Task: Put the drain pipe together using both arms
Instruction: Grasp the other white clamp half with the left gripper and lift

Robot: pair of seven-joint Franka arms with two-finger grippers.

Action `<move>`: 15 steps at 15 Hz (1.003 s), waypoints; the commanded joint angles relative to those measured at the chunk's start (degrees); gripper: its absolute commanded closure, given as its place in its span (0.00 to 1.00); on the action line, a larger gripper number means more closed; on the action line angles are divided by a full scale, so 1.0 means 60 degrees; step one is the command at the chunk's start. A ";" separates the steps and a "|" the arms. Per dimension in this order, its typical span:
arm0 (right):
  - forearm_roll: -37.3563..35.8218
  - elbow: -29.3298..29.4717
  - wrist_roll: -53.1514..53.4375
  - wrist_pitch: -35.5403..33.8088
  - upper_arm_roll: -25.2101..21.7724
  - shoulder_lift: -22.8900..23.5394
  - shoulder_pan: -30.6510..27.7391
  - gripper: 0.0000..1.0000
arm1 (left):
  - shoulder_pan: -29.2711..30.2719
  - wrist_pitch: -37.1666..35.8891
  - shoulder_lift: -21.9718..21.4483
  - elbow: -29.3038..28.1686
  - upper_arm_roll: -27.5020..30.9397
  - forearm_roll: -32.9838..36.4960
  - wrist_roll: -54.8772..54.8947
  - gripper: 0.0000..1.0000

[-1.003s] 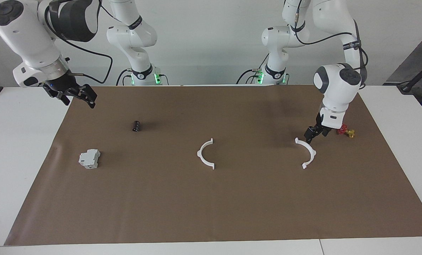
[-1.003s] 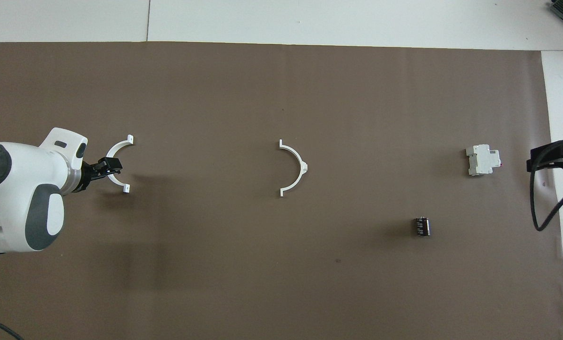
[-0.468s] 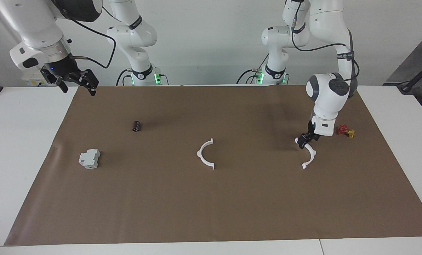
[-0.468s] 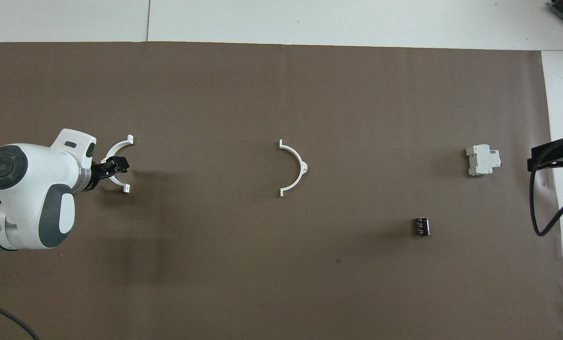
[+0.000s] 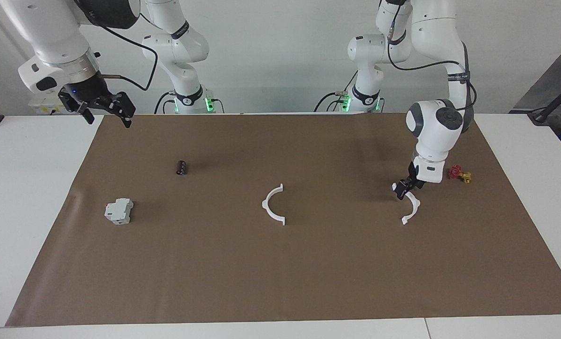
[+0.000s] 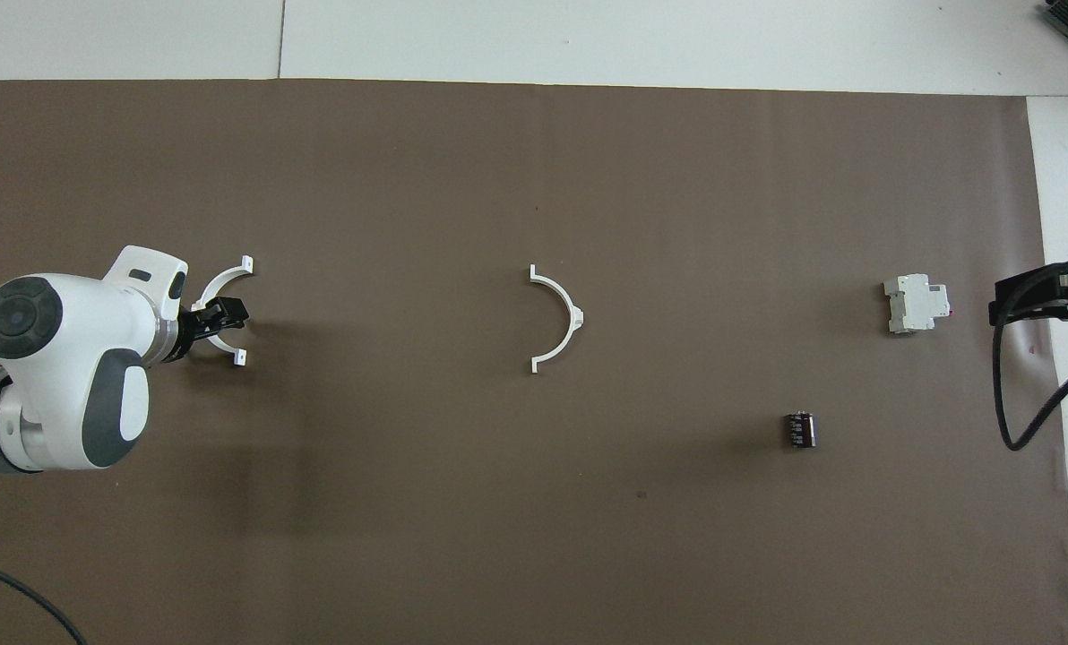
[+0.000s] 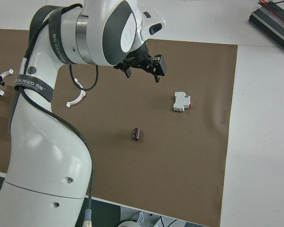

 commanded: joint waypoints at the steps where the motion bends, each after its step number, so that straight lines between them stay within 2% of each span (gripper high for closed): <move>1: -0.0132 -0.0108 0.0206 -0.0006 0.0053 -0.0105 -0.0013 0.00 | 0.0030 0.0259 0.0010 -0.0094 0.0022 -0.0125 0.0036 0.15; 3: -0.0089 -0.0123 0.0351 -0.0021 0.0053 -0.0105 -0.0013 0.00 | -0.0013 0.0259 0.0010 -0.0094 0.0022 -0.0125 -0.0052 0.32; 5: 0.0335 -0.0079 0.0688 0.0008 0.0053 -0.0091 -0.0028 0.00 | -0.0043 0.0259 0.0010 -0.0108 0.0022 -0.0125 -0.0067 0.57; 6: 0.0409 -0.0079 0.0762 0.0008 0.0053 -0.0091 -0.0028 0.00 | -0.0043 0.0244 0.0010 -0.0108 0.0022 -0.0125 -0.0009 0.75; 7: 0.0410 -0.0094 0.0762 0.0008 0.0053 -0.0091 -0.0028 0.00 | -0.0043 0.0244 0.0010 -0.0094 0.0022 -0.0125 0.0064 1.00; 15: 0.0410 -0.0108 0.0704 0.0008 0.0053 -0.0105 -0.0028 0.00 | -0.0116 -0.0164 -0.0063 0.0111 0.0008 -0.0125 0.0138 1.00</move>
